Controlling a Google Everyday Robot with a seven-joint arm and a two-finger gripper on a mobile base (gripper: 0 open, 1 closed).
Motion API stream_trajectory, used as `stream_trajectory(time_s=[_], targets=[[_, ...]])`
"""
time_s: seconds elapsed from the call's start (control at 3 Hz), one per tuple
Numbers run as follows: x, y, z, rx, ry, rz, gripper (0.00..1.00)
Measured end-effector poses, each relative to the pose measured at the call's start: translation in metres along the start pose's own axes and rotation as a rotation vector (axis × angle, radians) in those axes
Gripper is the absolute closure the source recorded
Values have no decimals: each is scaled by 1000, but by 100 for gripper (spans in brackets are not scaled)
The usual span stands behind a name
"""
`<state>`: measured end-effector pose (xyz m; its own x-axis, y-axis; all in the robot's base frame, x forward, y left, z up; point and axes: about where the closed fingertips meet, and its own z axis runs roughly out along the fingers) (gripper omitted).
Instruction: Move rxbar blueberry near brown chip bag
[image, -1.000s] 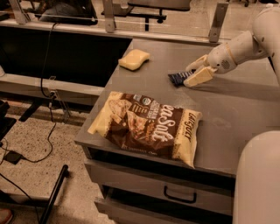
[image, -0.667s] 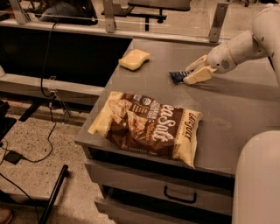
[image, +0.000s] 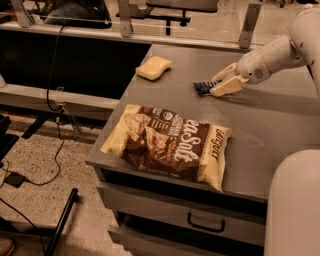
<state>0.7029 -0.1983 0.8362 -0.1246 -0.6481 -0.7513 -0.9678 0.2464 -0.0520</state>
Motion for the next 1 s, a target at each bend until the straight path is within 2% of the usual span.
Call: stream_trajectory(time_s=[0.33,0.67,1.0], targets=[[-2,1,-16,6,-33,-1,100],[-6,10,-34,-6,-82,-12,100],[-8,25,-54,-15,-101,-21,100]])
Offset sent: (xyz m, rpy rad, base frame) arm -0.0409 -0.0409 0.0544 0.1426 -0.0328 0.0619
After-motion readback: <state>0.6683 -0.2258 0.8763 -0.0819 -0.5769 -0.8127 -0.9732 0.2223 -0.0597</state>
